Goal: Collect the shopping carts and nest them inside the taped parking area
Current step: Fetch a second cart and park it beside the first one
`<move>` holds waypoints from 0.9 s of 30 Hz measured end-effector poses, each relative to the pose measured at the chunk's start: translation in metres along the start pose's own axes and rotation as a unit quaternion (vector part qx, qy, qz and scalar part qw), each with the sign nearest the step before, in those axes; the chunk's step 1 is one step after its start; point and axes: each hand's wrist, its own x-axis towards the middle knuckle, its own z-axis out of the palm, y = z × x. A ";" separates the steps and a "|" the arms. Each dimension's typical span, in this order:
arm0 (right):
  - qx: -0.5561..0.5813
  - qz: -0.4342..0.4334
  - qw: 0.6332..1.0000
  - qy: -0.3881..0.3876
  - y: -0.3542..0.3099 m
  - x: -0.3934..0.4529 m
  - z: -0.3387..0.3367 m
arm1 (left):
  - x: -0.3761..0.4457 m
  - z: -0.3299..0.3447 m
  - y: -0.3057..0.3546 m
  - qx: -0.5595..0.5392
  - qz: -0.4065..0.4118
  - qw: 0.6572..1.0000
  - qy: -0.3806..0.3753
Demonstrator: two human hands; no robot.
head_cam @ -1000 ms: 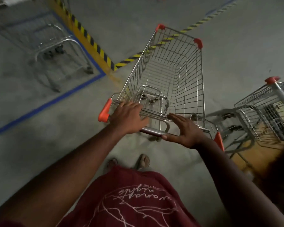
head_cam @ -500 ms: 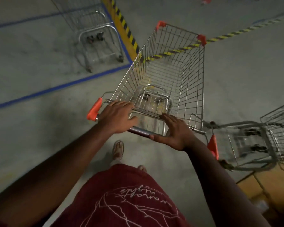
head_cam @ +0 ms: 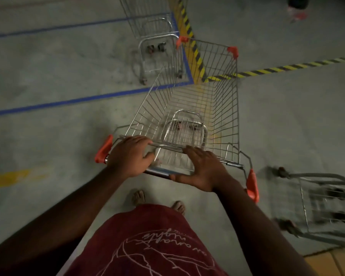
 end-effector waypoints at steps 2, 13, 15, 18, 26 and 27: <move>0.008 -0.026 0.999 -0.021 -0.014 0.007 0.005 | -0.012 -0.001 -0.014 0.000 -0.022 1.000 0.000; 0.044 -0.114 0.987 -0.107 -0.102 0.064 0.042 | -0.076 -0.022 -0.096 -0.019 -0.116 0.993 0.015; 0.030 -0.125 0.985 -0.116 -0.122 0.077 0.046 | -0.082 -0.025 -0.117 -0.033 -0.134 0.990 0.014; 0.027 -0.138 0.982 -0.124 -0.159 0.095 0.043 | -0.086 -0.032 -0.151 -0.052 -0.157 0.986 0.023; 0.075 -0.079 0.991 -0.076 -0.247 0.159 0.049 | -0.082 -0.058 -0.251 -0.057 -0.185 0.980 0.042; 0.066 -0.049 0.995 -0.048 -0.254 0.166 0.049 | -0.081 -0.061 -0.265 -0.063 -0.186 0.979 0.046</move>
